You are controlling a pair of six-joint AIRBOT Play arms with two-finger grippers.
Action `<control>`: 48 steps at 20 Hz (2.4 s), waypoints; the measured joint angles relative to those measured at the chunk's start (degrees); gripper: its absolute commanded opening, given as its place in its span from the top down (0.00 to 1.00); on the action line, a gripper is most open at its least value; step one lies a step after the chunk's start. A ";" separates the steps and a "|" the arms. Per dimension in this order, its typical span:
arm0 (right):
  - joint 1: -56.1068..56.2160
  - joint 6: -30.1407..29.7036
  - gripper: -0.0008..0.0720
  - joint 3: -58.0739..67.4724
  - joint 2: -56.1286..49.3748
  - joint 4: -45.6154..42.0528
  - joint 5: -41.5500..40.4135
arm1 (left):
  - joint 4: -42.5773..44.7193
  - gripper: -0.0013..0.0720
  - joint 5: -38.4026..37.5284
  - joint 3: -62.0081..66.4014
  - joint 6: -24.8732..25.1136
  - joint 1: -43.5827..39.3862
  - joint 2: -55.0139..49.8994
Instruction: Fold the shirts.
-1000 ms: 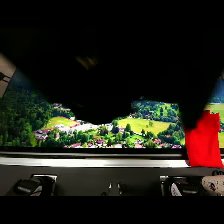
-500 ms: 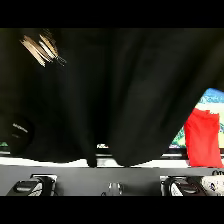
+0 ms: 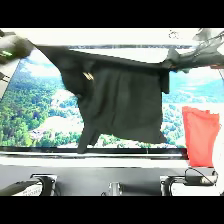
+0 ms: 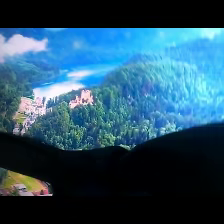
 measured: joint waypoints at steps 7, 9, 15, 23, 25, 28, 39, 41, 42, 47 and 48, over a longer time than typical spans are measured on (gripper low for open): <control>0.02 4.00 0.25 -0.04 -10.58 6.49 0.02 | -5.07 0.23 -11.52 -0.17 -3.15 -5.01 -15.98; -1.36 2.78 0.26 0.02 -9.35 5.92 3.04 | -6.43 0.31 -16.04 0.24 -3.15 -4.39 -17.05; -4.22 0.26 0.26 -12.37 -1.22 -9.60 13.90 | -1.38 0.22 -30.56 -7.30 -1.46 -2.12 -16.37; -4.79 -3.61 0.04 -35.71 5.01 -16.83 9.53 | -6.12 0.14 -21.97 -25.33 3.13 -10.21 -16.85; -4.79 -4.39 0.04 -37.94 5.11 -18.95 8.76 | -8.00 0.18 -19.89 -26.29 3.48 -11.74 -17.29; -4.79 -5.33 0.05 -40.59 4.28 -19.87 7.54 | -8.35 0.94 -16.22 -27.19 3.69 -13.29 -17.94; -4.66 -5.64 0.97 -41.38 -2.05 -11.72 0.13 | -7.67 0.95 -14.14 -26.82 4.09 -14.21 -9.29; -4.83 -6.54 0.97 -37.99 -0.02 -10.88 1.88 | -3.80 0.95 -14.45 -23.91 3.56 -14.21 -4.37; -4.79 -7.37 0.97 -35.06 2.05 -10.64 2.89 | -0.74 0.95 -14.73 -21.33 2.64 -14.19 -1.55; -4.70 -10.56 0.97 -12.83 21.92 -9.66 -1.64 | 15.34 0.95 -14.27 4.55 -1.53 -14.16 13.92; -4.70 -10.71 0.97 -9.53 26.60 -9.70 -4.68 | 18.12 0.95 -12.87 10.86 -2.64 -14.16 16.81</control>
